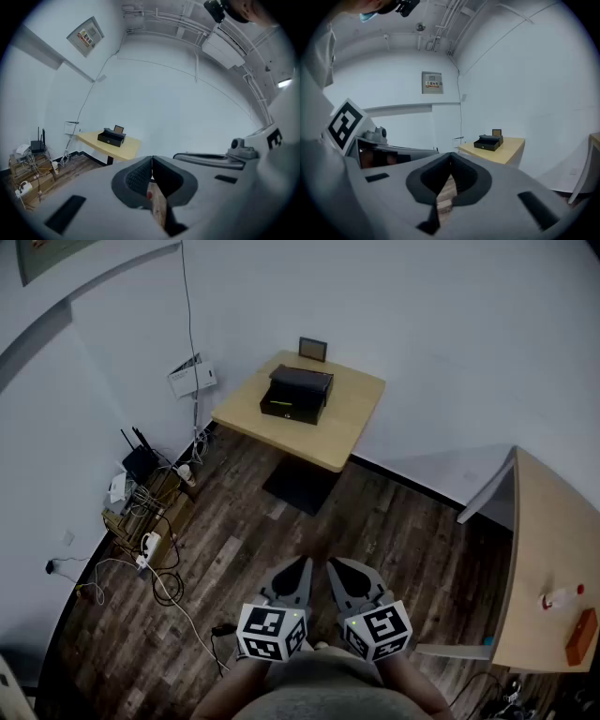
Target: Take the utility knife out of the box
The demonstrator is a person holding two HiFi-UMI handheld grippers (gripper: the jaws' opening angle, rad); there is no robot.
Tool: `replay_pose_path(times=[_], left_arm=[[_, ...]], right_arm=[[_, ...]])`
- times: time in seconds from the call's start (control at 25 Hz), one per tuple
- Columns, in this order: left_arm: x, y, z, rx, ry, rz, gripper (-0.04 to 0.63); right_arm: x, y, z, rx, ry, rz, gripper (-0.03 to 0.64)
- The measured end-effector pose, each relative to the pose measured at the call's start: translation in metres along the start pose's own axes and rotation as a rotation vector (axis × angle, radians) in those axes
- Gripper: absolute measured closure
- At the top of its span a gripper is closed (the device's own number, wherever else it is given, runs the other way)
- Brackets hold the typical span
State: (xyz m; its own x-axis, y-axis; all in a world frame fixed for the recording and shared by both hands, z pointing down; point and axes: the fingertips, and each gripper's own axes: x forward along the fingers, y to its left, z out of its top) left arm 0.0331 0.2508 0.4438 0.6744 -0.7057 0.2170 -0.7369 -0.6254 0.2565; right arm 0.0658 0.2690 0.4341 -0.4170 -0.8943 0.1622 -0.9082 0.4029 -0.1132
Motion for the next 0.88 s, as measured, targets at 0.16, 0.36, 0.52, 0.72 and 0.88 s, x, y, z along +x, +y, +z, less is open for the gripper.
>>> replay_pose_path(times=[0.16, 0.36, 0.52, 0.72, 0.88], left_arm=[[-0.013, -0.017, -0.001, -0.018, -0.021, -0.001, 0.592], [-0.019, -0.029, 0.0, -0.028, -0.042, 0.003, 0.592], [-0.026, -0.035, 0.0, -0.034, -0.059, 0.014, 0.592], [-0.034, -0.032, -0.009, -0.056, -0.061, 0.051, 0.592], [-0.038, -0.028, -0.012, -0.071, -0.057, 0.077, 0.592]], right_arm=[[-0.02, 0.006, 0.003, 0.005, -0.006, 0.004, 0.617], [-0.035, 0.012, 0.008, -0.033, -0.009, 0.024, 0.617], [-0.04, 0.016, 0.007, -0.037, -0.006, 0.041, 0.617], [-0.044, 0.018, 0.003, -0.008, -0.012, 0.069, 0.617], [-0.044, 0.02, 0.002, 0.01, -0.01, 0.096, 0.615]])
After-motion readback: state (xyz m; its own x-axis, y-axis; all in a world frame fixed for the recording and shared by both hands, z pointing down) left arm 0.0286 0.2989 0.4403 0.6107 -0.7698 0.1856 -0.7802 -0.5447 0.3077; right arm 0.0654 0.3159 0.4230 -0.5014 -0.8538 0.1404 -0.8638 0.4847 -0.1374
